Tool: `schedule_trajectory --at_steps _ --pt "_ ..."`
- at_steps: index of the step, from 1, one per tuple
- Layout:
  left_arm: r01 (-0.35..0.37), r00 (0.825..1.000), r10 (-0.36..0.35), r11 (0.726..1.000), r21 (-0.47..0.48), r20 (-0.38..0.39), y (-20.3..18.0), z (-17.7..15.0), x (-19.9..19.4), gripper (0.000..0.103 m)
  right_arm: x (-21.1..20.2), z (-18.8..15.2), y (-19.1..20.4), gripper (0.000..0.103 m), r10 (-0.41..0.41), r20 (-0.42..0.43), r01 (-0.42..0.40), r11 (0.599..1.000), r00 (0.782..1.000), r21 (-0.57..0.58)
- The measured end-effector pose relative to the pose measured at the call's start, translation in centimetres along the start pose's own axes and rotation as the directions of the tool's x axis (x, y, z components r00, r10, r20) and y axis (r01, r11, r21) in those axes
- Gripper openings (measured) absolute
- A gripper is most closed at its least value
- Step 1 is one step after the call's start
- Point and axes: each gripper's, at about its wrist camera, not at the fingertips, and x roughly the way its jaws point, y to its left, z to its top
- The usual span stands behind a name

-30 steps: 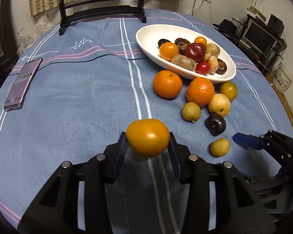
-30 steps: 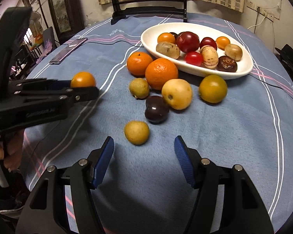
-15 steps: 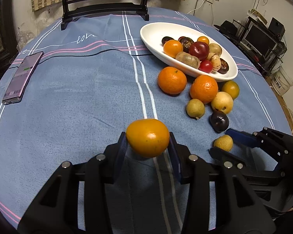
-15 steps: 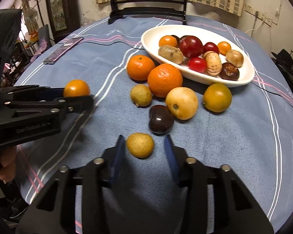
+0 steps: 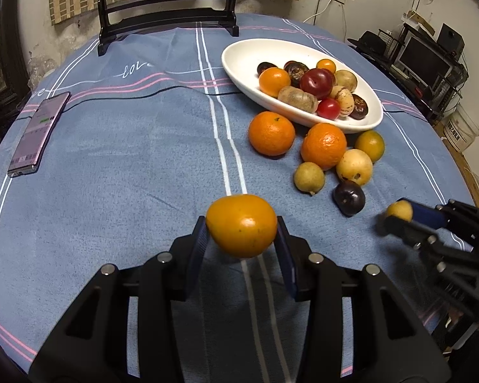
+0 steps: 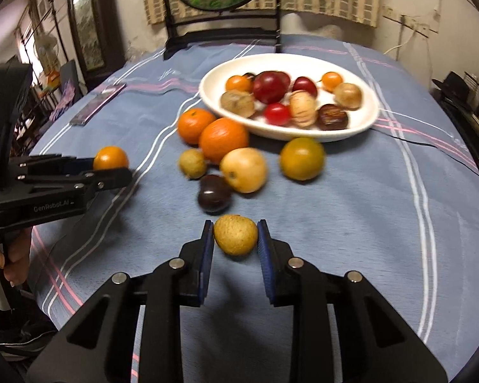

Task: Organize fruits
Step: 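Carry both fruits onto the white plate and open both tools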

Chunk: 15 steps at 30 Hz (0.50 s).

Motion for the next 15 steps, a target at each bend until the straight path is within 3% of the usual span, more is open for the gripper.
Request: schedule_trajectory --at_steps 7,15 --pt "-0.002 1.0 0.001 0.999 0.045 0.019 -1.7 1.3 -0.7 0.042 -1.2 0.4 -2.3 0.027 -0.012 0.044 0.01 0.999 0.999 0.043" --pt "0.014 0.998 -0.021 0.994 0.107 0.063 -4.3 5.3 -1.2 0.042 -2.1 2.9 -4.2 0.027 -0.038 0.101 0.032 0.998 0.994 0.059"
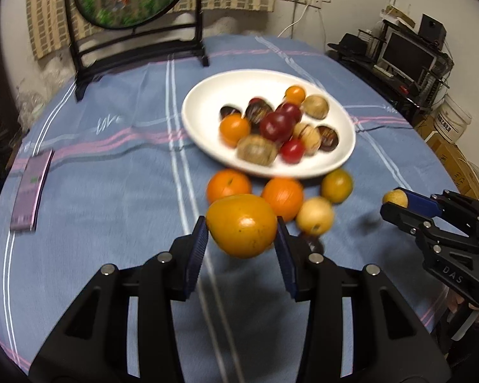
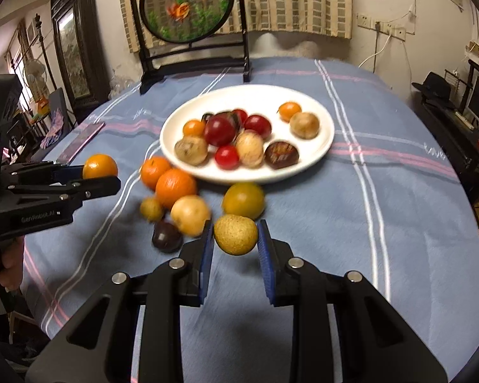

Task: Organize fruits
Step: 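Carry both fruits onto the white plate and open both tools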

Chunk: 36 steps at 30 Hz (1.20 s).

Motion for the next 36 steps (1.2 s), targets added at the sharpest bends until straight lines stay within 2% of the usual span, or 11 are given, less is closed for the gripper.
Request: schedule_trajectory --at_steps 9,16,26,29,30,31,32,36 --pt "-0.003 1.0 0.003 1.0 0.023 0.013 -0.9 5.5 2.5 0.043 2.0 5.4 -1.7 0.027 0.003 0.051 -0.004 0.999 0.999 0.033" --pt "0.011 1.0 -0.01 0.999 -0.034 0.009 0.2 9.0 5.4 0.043 5.5 8.4 -2.9 0.027 -0.008 0.035 0.005 0.997 0.999 0.075" --pt "0.012 0.999 -0.013 0.999 -0.038 -0.036 0.0 10.5 9.8 0.043 9.1 9.5 -3.6 0.027 -0.09 0.006 0.09 0.993 0.996 0.08" --pt "0.007 0.999 -0.009 0.999 -0.049 -0.036 0.1 10.7 10.5 0.043 9.8 9.4 -4.2 0.027 -0.072 0.023 0.069 0.992 0.997 0.104" --pt "0.006 0.999 -0.008 0.998 -0.057 -0.036 0.3 10.6 10.7 0.043 10.1 9.4 -4.3 0.033 -0.068 0.029 0.065 0.992 0.997 0.108" --pt "0.005 0.999 -0.007 0.998 -0.062 -0.032 0.3 10.6 10.8 0.045 10.5 9.3 -4.5 0.039 -0.062 0.025 0.059 0.992 0.998 0.109" --pt "-0.001 0.999 -0.001 0.998 -0.063 -0.035 0.3 10.6 10.9 0.048 10.8 9.1 -4.6 0.05 -0.06 0.014 0.058 0.992 0.998 0.115" --pt "-0.035 0.999 0.032 0.997 -0.069 -0.042 0.5 10.8 10.7 0.067 10.6 8.9 -4.8 0.052 -0.061 0.016 0.059 0.991 0.998 0.121"
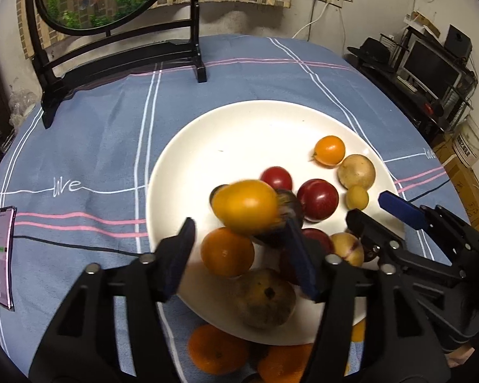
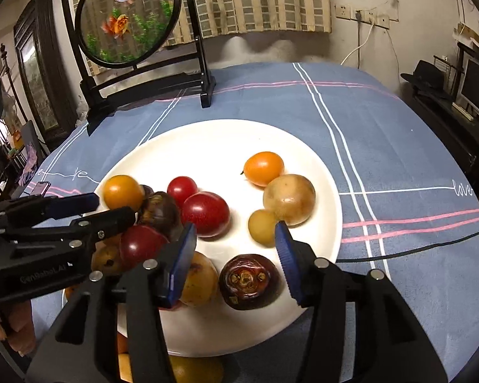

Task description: Organize fruits

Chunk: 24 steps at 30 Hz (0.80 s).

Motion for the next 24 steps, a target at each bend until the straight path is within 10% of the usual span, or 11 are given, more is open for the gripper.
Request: schedule_trajectory --at_steps 24 --pt "0.008 1.0 -0.01 0.998 -0.069 -0.027 2.4 -6.9 -4.3 0.086 -1.6 -1.9 -0.2 0.058 0.003 -0.001 -0.003 0.999 1.0 0.034"
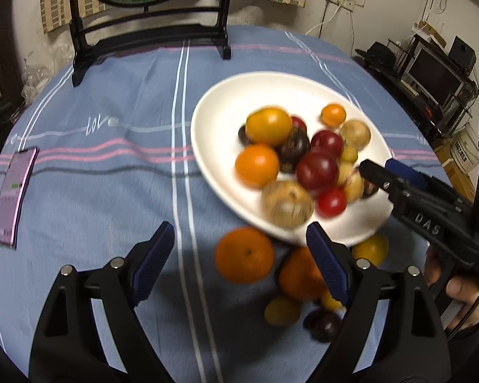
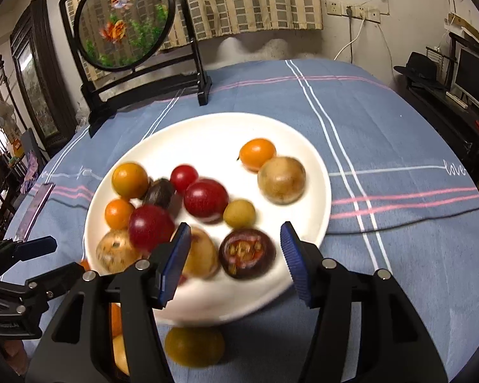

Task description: Organize fruits

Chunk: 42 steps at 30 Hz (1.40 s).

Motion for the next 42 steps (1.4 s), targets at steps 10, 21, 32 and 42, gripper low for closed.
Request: schedule_trajectory --at_steps 10,21,32,42 --pt "0.024 0.999 -0.025 1.0 -0.011 -0.023 0.7 -3.0 -1.3 0.086 -3.6 -3.4 -0.1 0.059 -0.019 -0.003 0.019 1.0 1.0 0.013" --pt "0.012 0.999 -0.011 0.999 0.044 -0.034 -0.1 -6.3 -1.8 0.086 -6.6 -6.2 -0.5 0.059 -0.018 -0.001 0.018 0.999 1.0 0.034" --pt "0.005 0.998 0.001 0.995 0.103 -0.061 -0.1 -7.3 -0.3 0.079 -7.7 -8.0 -0.3 0.06 0.038 -0.036 -0.037 0.999 0.999 0.035" --pt "0.005 0.999 0.003 0.988 0.156 -0.052 -1.8 -6.6 0.6 0.075 -7.0 -8.5 0.7 0.06 0.054 -0.056 -0.053 0.999 0.997 0.004"
